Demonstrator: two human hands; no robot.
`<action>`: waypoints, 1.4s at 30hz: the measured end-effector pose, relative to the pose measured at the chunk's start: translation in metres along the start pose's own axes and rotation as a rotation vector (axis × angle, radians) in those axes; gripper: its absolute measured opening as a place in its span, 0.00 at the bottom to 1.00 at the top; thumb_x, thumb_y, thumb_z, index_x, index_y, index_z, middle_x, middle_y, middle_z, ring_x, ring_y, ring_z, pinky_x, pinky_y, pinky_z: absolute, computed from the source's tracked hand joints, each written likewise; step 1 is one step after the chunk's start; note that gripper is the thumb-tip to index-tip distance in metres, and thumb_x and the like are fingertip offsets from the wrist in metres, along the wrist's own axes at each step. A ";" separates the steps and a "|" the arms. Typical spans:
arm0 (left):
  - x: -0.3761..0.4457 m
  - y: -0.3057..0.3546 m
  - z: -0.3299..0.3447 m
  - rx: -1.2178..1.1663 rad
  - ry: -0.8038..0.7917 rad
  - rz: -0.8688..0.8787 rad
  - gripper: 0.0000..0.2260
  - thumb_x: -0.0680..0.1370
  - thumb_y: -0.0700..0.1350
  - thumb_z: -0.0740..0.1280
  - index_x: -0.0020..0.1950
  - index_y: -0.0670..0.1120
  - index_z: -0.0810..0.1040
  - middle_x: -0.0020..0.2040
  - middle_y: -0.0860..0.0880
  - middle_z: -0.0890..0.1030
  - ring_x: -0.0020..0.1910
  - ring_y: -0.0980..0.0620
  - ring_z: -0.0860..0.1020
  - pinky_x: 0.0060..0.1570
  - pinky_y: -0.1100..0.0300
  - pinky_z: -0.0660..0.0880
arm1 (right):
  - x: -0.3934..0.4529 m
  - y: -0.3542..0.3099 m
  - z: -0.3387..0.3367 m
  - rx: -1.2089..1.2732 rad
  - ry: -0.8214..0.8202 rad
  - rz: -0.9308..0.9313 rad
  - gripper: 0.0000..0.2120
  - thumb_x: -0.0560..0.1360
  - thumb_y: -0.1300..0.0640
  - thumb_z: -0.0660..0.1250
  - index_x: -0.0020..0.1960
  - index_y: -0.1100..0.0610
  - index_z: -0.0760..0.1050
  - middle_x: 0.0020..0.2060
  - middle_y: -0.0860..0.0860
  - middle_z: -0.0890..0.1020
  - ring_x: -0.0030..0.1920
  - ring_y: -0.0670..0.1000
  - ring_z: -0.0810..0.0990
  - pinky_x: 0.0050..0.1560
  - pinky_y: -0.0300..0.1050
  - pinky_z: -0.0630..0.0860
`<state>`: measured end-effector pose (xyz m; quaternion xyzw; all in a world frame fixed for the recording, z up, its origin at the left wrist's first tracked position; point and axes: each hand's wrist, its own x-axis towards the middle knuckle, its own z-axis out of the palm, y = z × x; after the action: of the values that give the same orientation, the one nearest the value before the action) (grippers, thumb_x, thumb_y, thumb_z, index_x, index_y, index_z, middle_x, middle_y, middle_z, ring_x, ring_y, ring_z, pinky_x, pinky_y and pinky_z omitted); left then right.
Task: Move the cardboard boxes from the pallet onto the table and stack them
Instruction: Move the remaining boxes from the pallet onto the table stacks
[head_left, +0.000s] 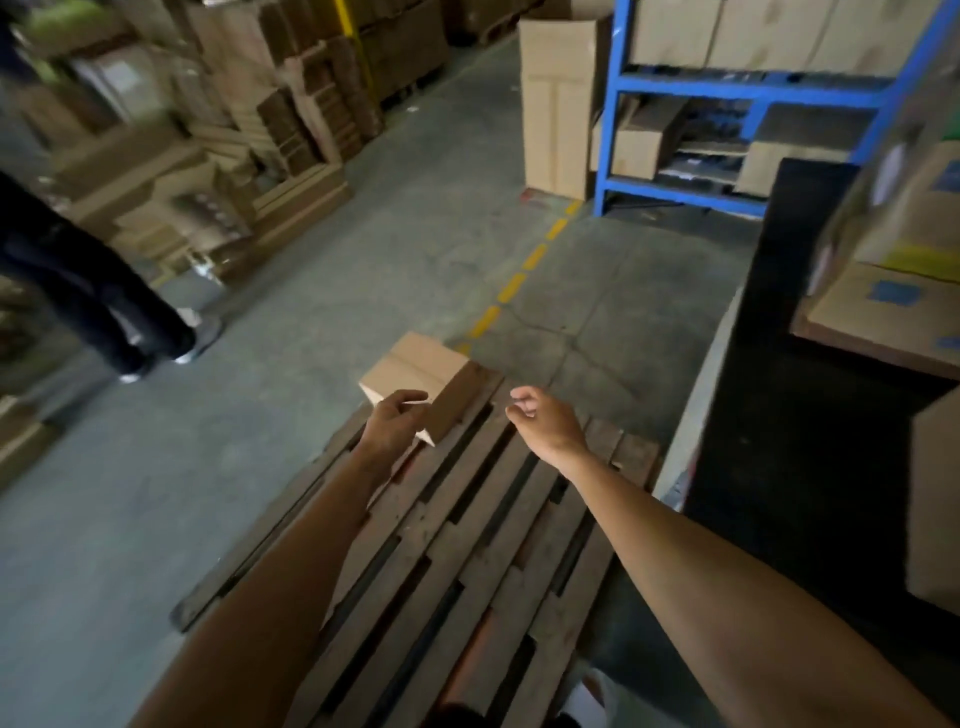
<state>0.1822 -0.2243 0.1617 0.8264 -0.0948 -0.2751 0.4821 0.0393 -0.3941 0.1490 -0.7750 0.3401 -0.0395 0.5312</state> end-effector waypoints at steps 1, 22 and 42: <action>0.009 -0.001 -0.005 -0.011 0.005 -0.024 0.09 0.79 0.39 0.68 0.59 0.44 0.80 0.41 0.48 0.81 0.37 0.50 0.75 0.35 0.60 0.70 | 0.008 -0.004 0.005 -0.004 -0.030 0.020 0.16 0.80 0.52 0.65 0.66 0.55 0.76 0.58 0.52 0.82 0.60 0.53 0.80 0.59 0.44 0.73; 0.552 -0.204 -0.079 0.233 -0.123 -0.229 0.18 0.79 0.44 0.68 0.69 0.45 0.75 0.65 0.42 0.78 0.57 0.45 0.78 0.57 0.57 0.75 | 0.441 0.043 0.307 0.131 -0.042 0.538 0.32 0.80 0.48 0.65 0.80 0.54 0.57 0.77 0.54 0.65 0.75 0.56 0.66 0.71 0.50 0.64; 0.714 -0.433 -0.090 0.036 -0.248 -0.372 0.42 0.63 0.63 0.80 0.71 0.48 0.72 0.64 0.45 0.79 0.59 0.44 0.81 0.57 0.46 0.80 | 0.550 0.211 0.449 0.314 0.290 0.756 0.31 0.76 0.39 0.68 0.73 0.51 0.66 0.57 0.49 0.76 0.54 0.51 0.75 0.55 0.43 0.70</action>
<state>0.7774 -0.2348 -0.4306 0.7980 -0.0044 -0.4569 0.3929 0.5483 -0.3925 -0.3897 -0.4920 0.6611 -0.0021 0.5664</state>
